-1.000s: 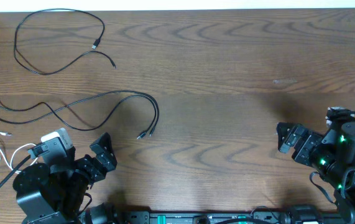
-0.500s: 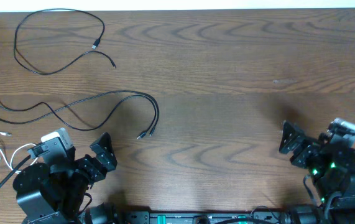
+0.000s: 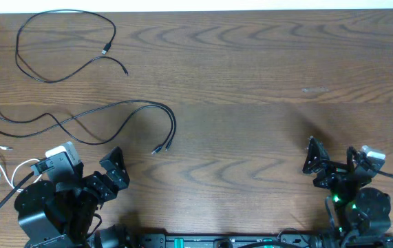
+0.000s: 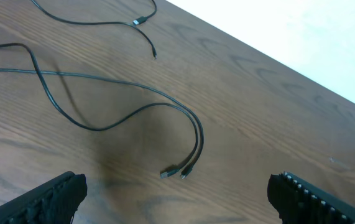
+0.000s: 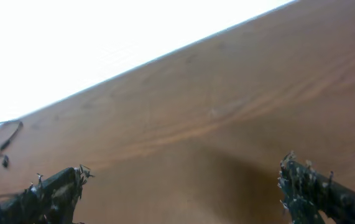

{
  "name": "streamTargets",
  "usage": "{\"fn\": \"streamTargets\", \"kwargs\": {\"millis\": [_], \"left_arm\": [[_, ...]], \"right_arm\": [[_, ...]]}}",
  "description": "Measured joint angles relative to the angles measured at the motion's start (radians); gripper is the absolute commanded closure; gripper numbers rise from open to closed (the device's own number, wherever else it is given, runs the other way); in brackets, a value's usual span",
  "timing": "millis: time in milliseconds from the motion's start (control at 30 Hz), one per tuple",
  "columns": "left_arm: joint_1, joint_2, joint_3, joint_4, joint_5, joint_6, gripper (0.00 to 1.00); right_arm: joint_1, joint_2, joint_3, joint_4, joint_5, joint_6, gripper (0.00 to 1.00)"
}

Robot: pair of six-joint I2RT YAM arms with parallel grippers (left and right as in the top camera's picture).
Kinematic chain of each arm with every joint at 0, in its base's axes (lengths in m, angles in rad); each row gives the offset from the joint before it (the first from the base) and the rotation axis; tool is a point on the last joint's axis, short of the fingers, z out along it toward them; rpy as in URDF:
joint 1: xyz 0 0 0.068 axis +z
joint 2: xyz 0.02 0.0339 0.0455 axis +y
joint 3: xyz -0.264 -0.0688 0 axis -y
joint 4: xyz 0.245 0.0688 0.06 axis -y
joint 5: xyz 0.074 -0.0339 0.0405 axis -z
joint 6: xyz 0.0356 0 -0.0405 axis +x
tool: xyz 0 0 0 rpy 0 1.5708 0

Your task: Untangle cables

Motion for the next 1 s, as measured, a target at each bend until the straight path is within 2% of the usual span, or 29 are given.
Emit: {"fn": "streamTargets", "kwargs": {"millis": [533,1000], "left_arm": [[0.0,0.0,0.0,0.0,0.0,0.0,0.01],[0.0,0.0,0.0,0.0,0.0,0.0,0.01]], "right_arm": [[0.0,-0.087,-0.186,0.269,0.003,-0.047,0.01],[0.0,-0.098,-0.246,0.424,0.004,-0.129,0.01]]}}
